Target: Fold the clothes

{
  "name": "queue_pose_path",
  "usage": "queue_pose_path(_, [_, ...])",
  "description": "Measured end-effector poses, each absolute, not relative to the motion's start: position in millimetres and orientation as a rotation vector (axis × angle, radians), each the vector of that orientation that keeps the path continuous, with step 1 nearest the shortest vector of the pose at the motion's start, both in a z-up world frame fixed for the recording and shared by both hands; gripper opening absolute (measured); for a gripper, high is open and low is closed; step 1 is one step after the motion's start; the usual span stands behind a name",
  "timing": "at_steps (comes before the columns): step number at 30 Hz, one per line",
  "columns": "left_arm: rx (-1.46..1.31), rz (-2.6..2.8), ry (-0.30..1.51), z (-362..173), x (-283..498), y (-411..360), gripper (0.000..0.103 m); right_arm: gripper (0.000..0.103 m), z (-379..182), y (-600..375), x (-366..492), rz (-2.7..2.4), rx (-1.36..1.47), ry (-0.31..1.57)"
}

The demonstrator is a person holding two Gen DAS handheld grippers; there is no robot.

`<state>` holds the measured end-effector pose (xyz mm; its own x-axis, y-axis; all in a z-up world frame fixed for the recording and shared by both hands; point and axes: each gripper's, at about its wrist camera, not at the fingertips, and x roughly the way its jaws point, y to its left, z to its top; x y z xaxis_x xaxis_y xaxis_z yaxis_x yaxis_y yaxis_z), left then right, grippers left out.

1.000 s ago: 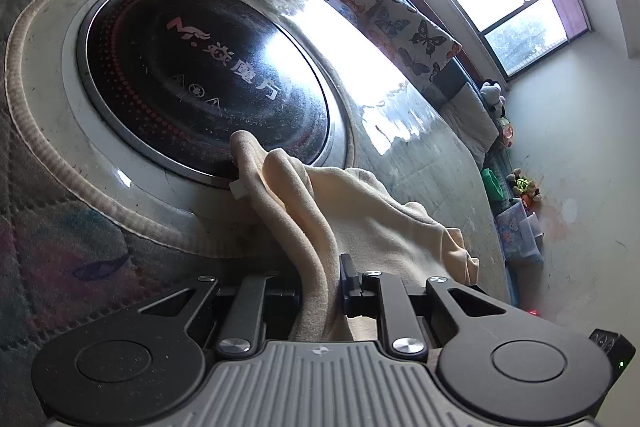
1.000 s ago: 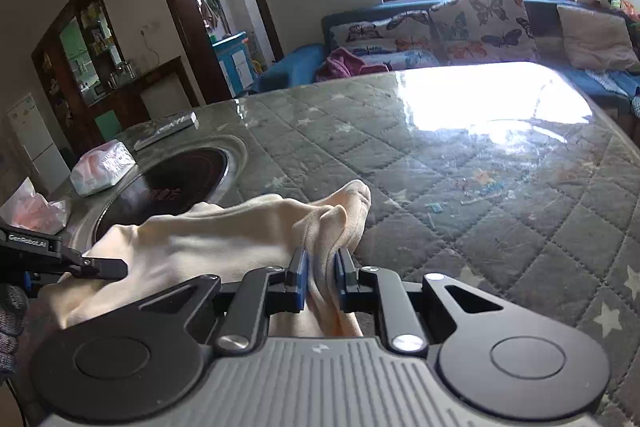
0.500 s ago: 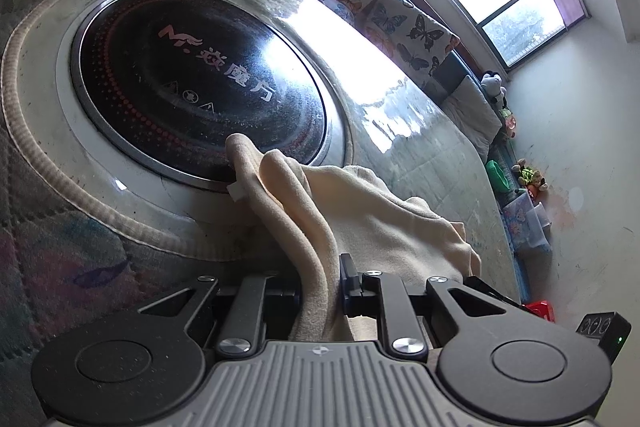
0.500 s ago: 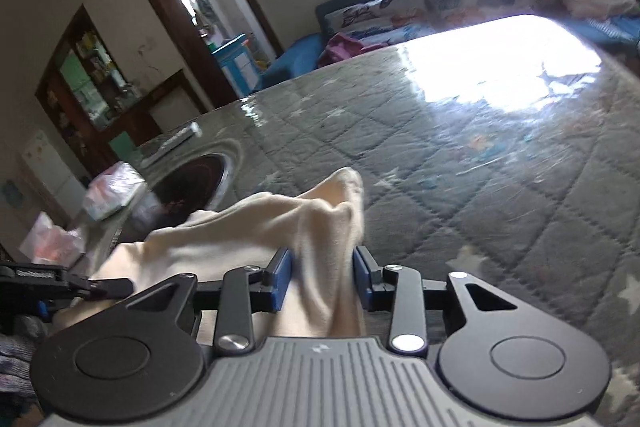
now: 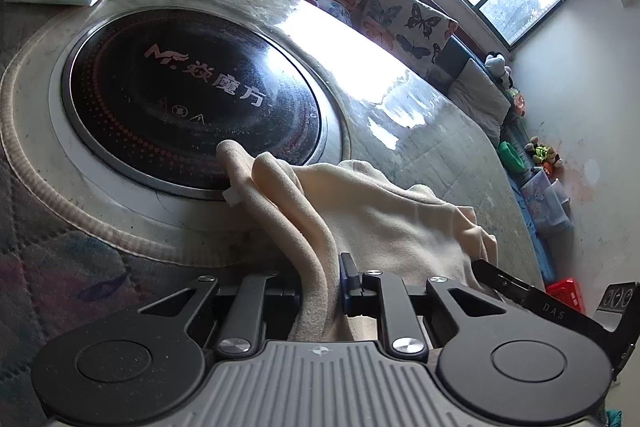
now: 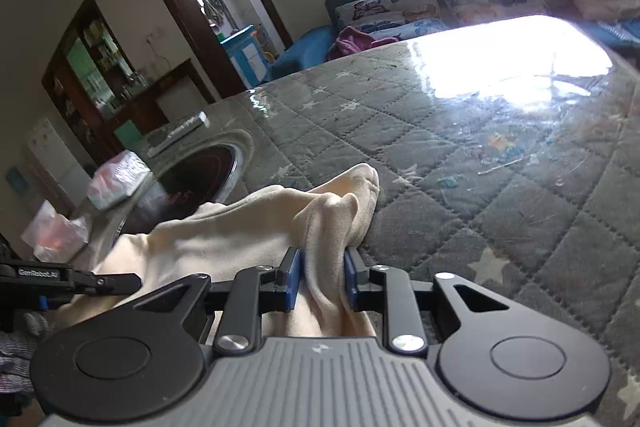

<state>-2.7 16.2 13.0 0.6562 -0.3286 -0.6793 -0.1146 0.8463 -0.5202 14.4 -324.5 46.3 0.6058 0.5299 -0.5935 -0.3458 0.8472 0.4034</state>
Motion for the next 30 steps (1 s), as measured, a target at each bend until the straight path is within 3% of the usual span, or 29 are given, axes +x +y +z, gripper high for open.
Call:
queue_pose_path(5, [-0.464, -0.126, 0.849, 21.5, -3.4, 5.9, 0.017, 0.012, 55.5, -325.9, 0.0, 0.480, 0.245, 0.714])
queue_pose_path(30, [-0.197, -0.357, 0.742, 78.9, 40.2, -135.0, 0.016, 0.011, 145.1, -412.3, -53.6, 0.211, 0.113, 0.460])
